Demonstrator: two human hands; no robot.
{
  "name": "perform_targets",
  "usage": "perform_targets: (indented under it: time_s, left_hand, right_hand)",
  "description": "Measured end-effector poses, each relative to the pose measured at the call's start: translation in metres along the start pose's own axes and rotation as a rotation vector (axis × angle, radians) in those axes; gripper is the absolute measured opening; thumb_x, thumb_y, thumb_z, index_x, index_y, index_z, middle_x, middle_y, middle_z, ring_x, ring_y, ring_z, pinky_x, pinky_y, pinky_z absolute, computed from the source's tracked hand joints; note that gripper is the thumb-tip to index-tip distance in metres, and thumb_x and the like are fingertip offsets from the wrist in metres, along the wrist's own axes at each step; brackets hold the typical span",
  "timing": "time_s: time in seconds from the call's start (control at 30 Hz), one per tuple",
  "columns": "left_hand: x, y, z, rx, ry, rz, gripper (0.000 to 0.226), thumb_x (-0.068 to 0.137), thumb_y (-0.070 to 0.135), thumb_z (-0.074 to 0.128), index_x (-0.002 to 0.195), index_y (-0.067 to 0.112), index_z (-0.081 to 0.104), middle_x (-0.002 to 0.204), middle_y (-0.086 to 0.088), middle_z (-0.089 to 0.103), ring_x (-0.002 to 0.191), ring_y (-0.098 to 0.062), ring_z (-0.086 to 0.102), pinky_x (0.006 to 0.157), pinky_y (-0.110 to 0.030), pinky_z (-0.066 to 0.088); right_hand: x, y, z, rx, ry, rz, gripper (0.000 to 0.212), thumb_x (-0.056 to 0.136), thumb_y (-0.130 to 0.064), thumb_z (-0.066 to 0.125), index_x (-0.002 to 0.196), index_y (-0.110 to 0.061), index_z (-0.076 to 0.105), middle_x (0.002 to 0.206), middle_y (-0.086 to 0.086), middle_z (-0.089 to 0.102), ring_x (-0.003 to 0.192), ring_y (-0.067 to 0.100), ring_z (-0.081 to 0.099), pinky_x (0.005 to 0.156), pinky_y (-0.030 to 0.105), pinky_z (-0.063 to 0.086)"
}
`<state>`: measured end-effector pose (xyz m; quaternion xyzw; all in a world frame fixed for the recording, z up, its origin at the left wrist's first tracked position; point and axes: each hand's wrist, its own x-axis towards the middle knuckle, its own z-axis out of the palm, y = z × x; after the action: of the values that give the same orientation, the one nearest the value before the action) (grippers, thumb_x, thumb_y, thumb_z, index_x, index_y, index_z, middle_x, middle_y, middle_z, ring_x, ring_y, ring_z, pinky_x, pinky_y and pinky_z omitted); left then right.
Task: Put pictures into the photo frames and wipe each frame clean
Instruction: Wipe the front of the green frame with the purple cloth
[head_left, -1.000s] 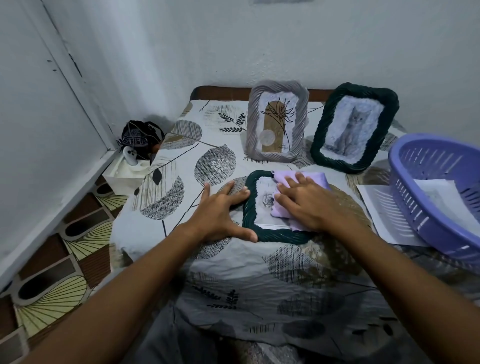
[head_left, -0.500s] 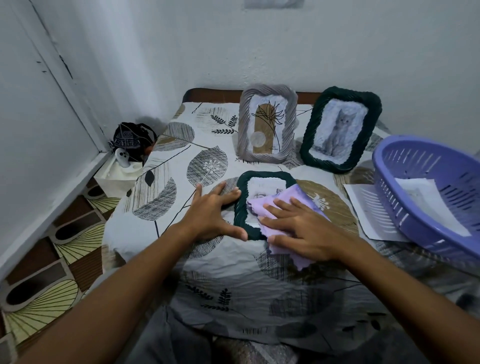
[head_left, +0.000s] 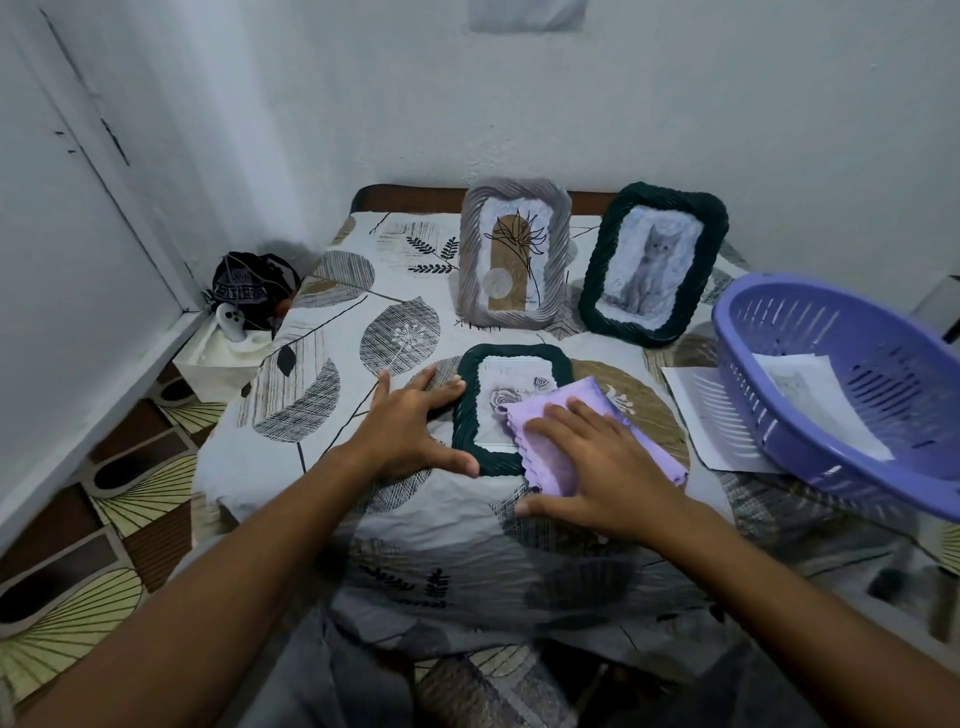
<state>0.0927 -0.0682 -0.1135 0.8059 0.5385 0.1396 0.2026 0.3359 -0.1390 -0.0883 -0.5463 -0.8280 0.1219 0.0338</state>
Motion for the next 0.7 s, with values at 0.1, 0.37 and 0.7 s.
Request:
perform_targets:
  time_s: [0.1,0.37,0.7]
  left_hand:
    - [0.000,-0.001,0.000,-0.006,0.000,-0.004,0.145,0.023,0.103,0.037,0.147,0.029,0.033,0.158,-0.010,0.019,0.147,-0.012,0.009,0.116,-0.048,-0.014]
    - [0.001,-0.001,-0.001,-0.010,-0.019,-0.003,0.145,0.022,0.103,0.038,0.147,0.030,0.033,0.158,-0.007,0.019,0.147,-0.011,0.008,0.116,-0.049,-0.015]
    - [0.000,0.000,-0.002,0.001,-0.024,-0.002,0.146,0.021,0.103,0.037,0.148,0.029,0.032,0.158,-0.005,0.019,0.147,-0.010,0.007,0.116,-0.051,-0.015]
  right_hand:
    - [0.008,-0.013,-0.003,-0.029,0.029,0.045,0.091,0.077,-0.069,0.058,0.149,-0.023,0.026,0.157,0.001,0.022,0.146,0.021,0.011,0.115,0.038,0.019]
    - [0.015,-0.007,-0.019,0.129,0.050,0.058,0.043,0.084,-0.025,0.069,0.125,-0.014,0.060,0.137,0.005,0.050,0.126,0.018,0.041,0.091,0.029,0.040]
    - [0.025,-0.006,-0.033,0.233,0.089,0.062,0.036,0.087,-0.050,0.060,0.104,-0.020,0.072,0.117,-0.003,0.066,0.109,0.016,0.058,0.083,0.030,0.043]
